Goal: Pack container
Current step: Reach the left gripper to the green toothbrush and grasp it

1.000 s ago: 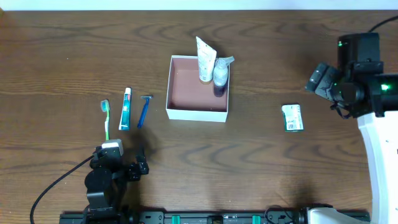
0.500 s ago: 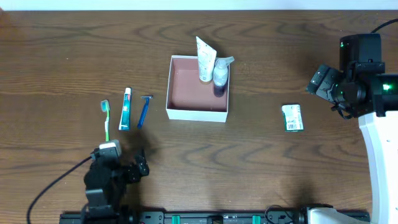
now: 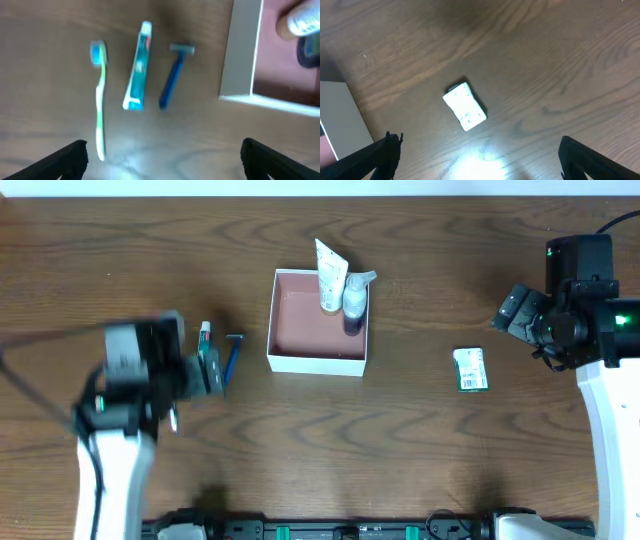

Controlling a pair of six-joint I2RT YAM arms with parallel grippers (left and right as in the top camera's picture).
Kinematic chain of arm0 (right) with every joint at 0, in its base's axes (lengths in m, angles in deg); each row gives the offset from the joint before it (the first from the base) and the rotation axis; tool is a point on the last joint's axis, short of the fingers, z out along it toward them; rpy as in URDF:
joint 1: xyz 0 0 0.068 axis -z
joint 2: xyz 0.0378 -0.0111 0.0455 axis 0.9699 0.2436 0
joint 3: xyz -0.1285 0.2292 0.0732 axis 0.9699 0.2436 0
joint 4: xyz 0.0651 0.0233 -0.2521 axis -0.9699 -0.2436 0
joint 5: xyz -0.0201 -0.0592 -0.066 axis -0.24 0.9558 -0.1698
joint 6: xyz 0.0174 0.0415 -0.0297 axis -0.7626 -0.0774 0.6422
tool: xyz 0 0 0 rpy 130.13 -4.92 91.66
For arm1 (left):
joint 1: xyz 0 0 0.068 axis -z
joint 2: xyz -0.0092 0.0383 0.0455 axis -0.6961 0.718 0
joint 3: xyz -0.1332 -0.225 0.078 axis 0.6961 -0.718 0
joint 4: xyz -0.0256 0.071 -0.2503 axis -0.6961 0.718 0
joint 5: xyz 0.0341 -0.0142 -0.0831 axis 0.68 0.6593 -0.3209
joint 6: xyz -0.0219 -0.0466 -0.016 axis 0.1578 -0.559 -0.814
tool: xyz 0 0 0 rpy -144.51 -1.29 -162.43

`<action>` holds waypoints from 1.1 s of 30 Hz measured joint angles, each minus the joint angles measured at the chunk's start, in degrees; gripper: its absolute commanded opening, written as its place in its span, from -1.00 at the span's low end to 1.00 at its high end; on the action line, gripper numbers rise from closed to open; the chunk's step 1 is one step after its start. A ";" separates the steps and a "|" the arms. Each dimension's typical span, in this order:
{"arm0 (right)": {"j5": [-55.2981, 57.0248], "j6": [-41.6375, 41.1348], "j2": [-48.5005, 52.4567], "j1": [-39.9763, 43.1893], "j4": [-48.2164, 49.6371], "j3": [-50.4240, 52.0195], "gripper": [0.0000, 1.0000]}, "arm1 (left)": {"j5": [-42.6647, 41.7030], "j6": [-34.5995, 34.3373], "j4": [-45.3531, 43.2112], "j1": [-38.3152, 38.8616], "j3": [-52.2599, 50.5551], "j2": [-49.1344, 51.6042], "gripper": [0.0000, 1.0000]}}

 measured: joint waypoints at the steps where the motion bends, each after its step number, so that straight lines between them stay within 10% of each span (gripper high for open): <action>1: 0.00 0.00 0.00 0.00 -0.02 0.00 0.99 | 0.79 0.31 -0.11 -0.17 1.75 2.27 0.96; 21: 0.00 0.00 0.00 0.00 0.00 0.00 0.99 | 7.19 5.88 -9.64 -11.19 5.31 33.24 0.98; 28: 0.00 0.00 0.00 0.00 0.02 0.00 0.98 | 10.43 7.10 -13.00 -11.19 5.31 36.24 0.28; 33: 0.00 0.00 0.00 0.00 0.02 0.00 0.99 | 10.80 7.69 -12.50 -11.19 5.31 39.10 0.23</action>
